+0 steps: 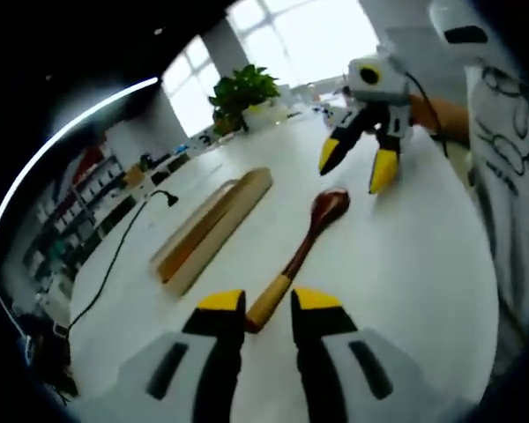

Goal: Arrange the utensils inside the cutlery case until each visible utensil rests in its matching compartment.

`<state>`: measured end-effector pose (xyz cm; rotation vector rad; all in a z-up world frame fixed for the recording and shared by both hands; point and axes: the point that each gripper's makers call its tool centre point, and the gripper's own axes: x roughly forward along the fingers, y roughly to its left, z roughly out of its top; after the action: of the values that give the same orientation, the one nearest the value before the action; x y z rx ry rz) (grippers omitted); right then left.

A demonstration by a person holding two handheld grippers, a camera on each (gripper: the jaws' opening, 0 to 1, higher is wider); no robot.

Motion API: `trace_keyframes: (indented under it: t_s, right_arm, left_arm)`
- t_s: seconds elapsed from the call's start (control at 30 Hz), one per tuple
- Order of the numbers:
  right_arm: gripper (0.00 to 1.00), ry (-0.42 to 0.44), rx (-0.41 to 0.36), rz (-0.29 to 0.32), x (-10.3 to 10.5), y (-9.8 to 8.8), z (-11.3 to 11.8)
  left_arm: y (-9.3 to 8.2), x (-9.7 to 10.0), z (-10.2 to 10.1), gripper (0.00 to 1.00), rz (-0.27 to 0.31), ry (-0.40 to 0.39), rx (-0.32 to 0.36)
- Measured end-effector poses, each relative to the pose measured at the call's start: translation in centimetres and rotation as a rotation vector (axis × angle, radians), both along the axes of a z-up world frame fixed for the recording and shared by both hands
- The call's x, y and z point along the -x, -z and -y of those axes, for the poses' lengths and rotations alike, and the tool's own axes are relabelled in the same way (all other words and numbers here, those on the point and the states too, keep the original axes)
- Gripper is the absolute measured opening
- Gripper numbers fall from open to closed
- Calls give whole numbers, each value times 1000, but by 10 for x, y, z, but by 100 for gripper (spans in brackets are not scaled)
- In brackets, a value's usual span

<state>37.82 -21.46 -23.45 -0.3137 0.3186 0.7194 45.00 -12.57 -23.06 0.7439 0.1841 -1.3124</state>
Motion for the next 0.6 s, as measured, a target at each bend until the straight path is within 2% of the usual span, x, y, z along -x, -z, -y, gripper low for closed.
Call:
trace_keyframes:
  t_s: [0.13,0.23,0.33,0.37,0.4,0.53,0.6]
  right_arm:
    - [38,13,69,5,-4,6,3]
    - [31,26,133,61,-7,2,7]
    - [30,11,110,28,-4,6,4]
    - [30,15,109,13,-5,9,4]
    - [29,30,71,30,-9,4,3]
    - [23,11,89,9,-8,6,4]
    - [21,26,52,-22,-8,6,4]
  left_arm:
    - [3,3,8,22,4,37,-33]
    - [-2,2,16,21,64,56,-27]
    - [-5,8,23,21,31,78,-9]
    - [-4,8,25,21,31,80,-10]
    - [-3,8,26,21,32,84,-17]
    - [2,11,25,21,24,95,-39]
    - [4,12,25,21,22,99,-47]
